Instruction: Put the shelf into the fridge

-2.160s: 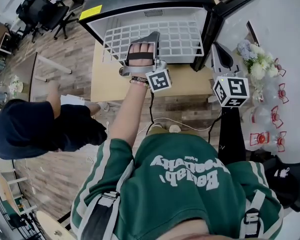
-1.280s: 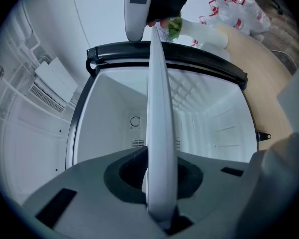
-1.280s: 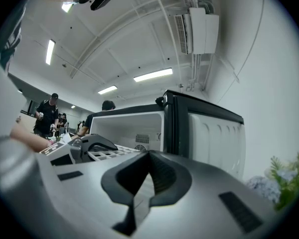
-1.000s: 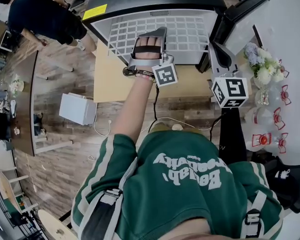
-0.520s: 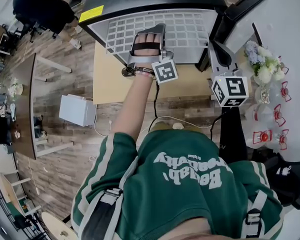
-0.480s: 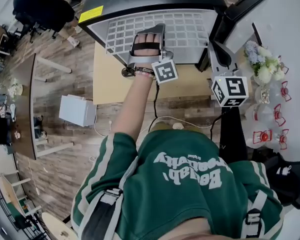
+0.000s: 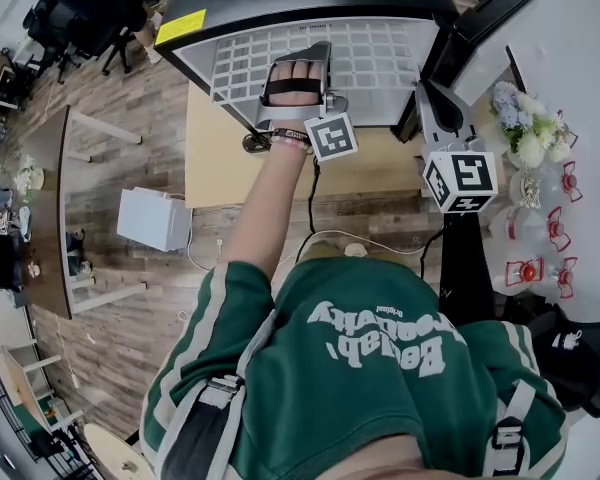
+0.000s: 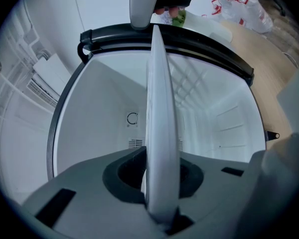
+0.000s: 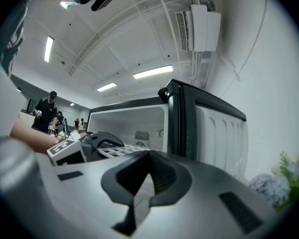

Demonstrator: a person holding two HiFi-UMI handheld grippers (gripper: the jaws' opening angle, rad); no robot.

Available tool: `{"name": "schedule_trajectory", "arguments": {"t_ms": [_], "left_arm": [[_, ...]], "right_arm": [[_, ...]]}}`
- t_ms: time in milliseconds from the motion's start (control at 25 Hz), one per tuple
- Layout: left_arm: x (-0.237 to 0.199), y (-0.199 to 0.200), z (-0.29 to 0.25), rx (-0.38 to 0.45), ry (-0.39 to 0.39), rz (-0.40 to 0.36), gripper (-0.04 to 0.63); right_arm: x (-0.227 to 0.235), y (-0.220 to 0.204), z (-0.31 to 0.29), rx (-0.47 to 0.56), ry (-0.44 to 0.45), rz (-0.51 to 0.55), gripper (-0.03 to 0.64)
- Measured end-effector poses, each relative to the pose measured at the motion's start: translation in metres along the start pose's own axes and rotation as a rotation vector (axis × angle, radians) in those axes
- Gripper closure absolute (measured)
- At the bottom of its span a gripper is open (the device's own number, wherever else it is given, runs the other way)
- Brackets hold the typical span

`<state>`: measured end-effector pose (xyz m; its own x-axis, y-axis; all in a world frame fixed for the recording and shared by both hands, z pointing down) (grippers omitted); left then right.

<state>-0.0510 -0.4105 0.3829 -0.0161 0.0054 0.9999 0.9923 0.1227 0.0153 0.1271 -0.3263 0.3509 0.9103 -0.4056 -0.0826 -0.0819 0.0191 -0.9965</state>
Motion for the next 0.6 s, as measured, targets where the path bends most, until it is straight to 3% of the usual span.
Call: {"name": "schedule_trajectory", "arguments": {"t_ms": [600], "left_arm": [[-0.0014,-0.0001,-0.0099,-0.009,-0.018,0.002,0.523]], "right_arm": [[-0.0017,-0.0051,-0.0011,-0.006,0.003,-0.002,0.614]]}}
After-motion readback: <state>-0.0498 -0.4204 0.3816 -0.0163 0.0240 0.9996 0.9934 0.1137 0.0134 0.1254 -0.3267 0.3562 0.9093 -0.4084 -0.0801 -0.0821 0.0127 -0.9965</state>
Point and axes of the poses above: the fingertips, and each gripper's own axes: z backward along the fingers, x to its right, y out of its top, the point moved 9 cm from there along z, backward along the fingers
